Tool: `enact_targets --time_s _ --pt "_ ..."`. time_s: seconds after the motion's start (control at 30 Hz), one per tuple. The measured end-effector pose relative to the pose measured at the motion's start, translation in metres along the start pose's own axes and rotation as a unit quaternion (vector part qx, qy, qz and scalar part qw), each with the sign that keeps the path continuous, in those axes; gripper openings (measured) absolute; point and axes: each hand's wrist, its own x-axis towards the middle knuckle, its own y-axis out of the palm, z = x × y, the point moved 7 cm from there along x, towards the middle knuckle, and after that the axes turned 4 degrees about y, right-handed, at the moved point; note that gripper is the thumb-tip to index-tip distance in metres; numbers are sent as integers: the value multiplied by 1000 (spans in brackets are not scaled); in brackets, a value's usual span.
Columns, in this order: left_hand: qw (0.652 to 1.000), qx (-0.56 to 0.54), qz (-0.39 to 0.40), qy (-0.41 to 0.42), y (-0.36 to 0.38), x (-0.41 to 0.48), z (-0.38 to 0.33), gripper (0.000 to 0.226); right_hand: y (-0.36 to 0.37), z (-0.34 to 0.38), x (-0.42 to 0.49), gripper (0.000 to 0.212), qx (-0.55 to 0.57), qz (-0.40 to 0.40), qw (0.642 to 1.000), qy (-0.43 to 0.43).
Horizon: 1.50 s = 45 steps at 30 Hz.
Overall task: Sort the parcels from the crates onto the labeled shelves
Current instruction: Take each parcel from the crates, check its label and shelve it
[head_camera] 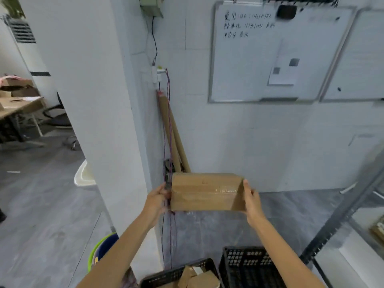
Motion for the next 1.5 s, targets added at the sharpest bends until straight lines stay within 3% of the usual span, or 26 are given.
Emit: enact_targets --time_s 0.17,0.4,0.6,0.9,1.2,1.3,1.5 --pt "995 34 47 78 33 -8 -54 58 -10 70 -17 41 19 -2 995 -100" --pt "990 -40 34 128 64 -15 -85 22 -30 115 -32 36 76 21 986 -147" --pt "992 -64 48 95 78 -14 -92 34 -40 139 -41 24 88 65 970 -216" --pt "985 -39 119 118 88 -9 -102 42 -60 150 -45 15 101 127 961 -223" --pt "976 30 158 147 116 0 -95 28 -98 154 -46 15 71 77 963 -247" --pt "969 56 186 155 134 3 -93 31 -119 159 -50 20 61 46 961 -265" --pt "960 54 213 176 175 4 -100 33 -152 169 -56 12 50 5 961 -273"
